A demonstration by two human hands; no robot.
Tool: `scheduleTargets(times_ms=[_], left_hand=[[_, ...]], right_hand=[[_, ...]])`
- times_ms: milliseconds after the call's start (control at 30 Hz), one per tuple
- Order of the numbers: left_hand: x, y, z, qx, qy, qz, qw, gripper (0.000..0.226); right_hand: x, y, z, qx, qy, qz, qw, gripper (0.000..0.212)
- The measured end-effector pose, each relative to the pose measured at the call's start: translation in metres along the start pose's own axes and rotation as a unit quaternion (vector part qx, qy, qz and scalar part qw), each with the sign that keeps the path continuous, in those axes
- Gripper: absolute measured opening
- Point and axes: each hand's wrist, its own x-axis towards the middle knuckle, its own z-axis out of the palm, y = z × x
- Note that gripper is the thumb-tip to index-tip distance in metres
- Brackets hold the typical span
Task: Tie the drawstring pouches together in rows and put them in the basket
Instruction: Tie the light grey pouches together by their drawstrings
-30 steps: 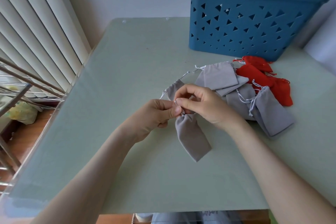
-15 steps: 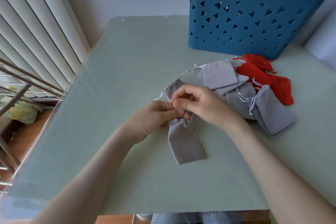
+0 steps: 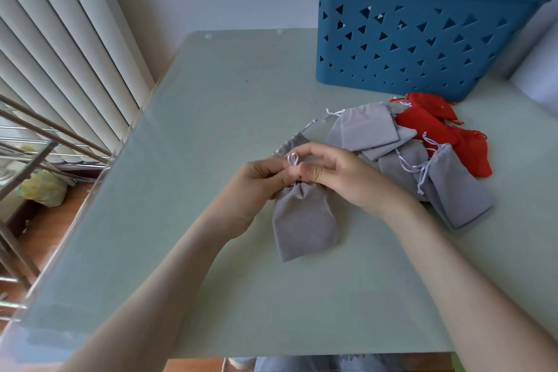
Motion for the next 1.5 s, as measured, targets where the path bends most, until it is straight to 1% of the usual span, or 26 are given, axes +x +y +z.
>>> scheduleTargets(times_ms=[33, 67, 100, 200, 333, 467, 600, 667, 733, 833, 900, 967, 1000, 1067, 1100, 1133, 1200, 1267, 1367, 1433, 1500], left_hand=[[0.000, 0.001, 0.000, -0.001, 0.011, 0.002, 1.000, 0.018], [0.001, 0.001, -0.001, 0.006, 0.028, 0.008, 1.000, 0.022], [0.001, 0.001, -0.001, 0.010, 0.046, 0.013, 0.999, 0.026], [0.002, 0.002, -0.002, 0.003, 0.071, 0.021, 0.997, 0.020], [0.000, 0.003, 0.000, -0.011, 0.073, 0.020, 0.997, 0.021], [0.001, 0.000, -0.002, -0.028, 0.077, 0.021, 0.996, 0.025], [-0.001, 0.001, -0.002, -0.088, 0.062, 0.035, 0.994, 0.026], [0.001, 0.002, -0.003, -0.129, 0.069, 0.025, 0.989, 0.028], [0.003, 0.004, -0.003, -0.167, 0.060, 0.012, 0.984, 0.028], [0.002, 0.006, -0.001, -0.186, 0.039, 0.004, 0.982, 0.024], [0.002, 0.005, -0.001, -0.171, 0.045, -0.004, 0.984, 0.024], [0.003, 0.002, 0.000, -0.111, 0.061, -0.010, 0.992, 0.031], [0.003, 0.001, 0.001, -0.081, 0.067, -0.013, 0.994, 0.029], [0.004, 0.000, 0.002, -0.062, 0.080, -0.023, 0.995, 0.010], [0.005, -0.001, 0.002, -0.063, 0.090, -0.027, 0.994, 0.003], [0.006, -0.002, 0.002, -0.064, 0.100, -0.028, 0.993, 0.003], [0.008, -0.004, 0.002, -0.054, 0.112, -0.025, 0.992, 0.004], [0.010, -0.005, 0.002, -0.045, 0.111, -0.024, 0.992, 0.008], [0.010, -0.006, 0.002, -0.047, 0.109, -0.030, 0.993, 0.014], [0.009, -0.007, 0.002, -0.035, 0.119, -0.026, 0.992, 0.022], [0.009, -0.008, 0.001, -0.002, 0.140, -0.016, 0.990, 0.028]], right_hand=[[0.000, 0.000, -0.001, -0.009, 0.001, 0.002, 1.000, 0.016], [0.000, 0.000, -0.002, -0.024, 0.003, 0.004, 1.000, 0.014], [-0.001, 0.000, -0.003, -0.037, -0.001, 0.005, 0.999, 0.015], [-0.002, -0.002, -0.003, -0.053, -0.020, 0.008, 0.998, 0.018], [-0.001, 0.000, -0.002, -0.068, -0.009, 0.010, 0.998, 0.015], [0.002, 0.007, -0.005, -0.139, 0.028, 0.003, 0.990, 0.017], [0.007, 0.010, -0.009, -0.152, 0.080, -0.003, 0.985, 0.027], [0.009, 0.012, -0.009, -0.167, 0.089, -0.005, 0.982, 0.025], [0.011, 0.012, -0.009, -0.177, 0.095, -0.006, 0.980, 0.023], [0.008, 0.009, -0.012, -0.169, 0.106, 0.001, 0.980, 0.023], [0.005, 0.006, -0.012, -0.146, 0.119, -0.002, 0.982, 0.024], [0.004, 0.004, -0.010, -0.146, 0.138, -0.010, 0.980, 0.025], [0.004, 0.005, -0.010, -0.155, 0.148, -0.007, 0.977, 0.026], [0.004, 0.005, -0.007, -0.145, 0.154, 0.007, 0.977, 0.025], [0.004, 0.004, -0.004, -0.113, 0.152, 0.008, 0.982, 0.024], [0.004, 0.004, -0.001, -0.073, 0.150, 0.004, 0.986, 0.024], [0.003, 0.000, 0.006, -0.008, 0.148, -0.012, 0.989, 0.023], [0.003, -0.003, 0.014, 0.043, 0.121, -0.030, 0.991, 0.024], [0.003, -0.003, 0.018, 0.083, 0.081, -0.038, 0.992, 0.023], [0.004, -0.001, 0.018, 0.066, 0.077, -0.043, 0.994, 0.023], [0.005, 0.002, 0.020, 0.002, 0.093, -0.066, 0.993, 0.020]])
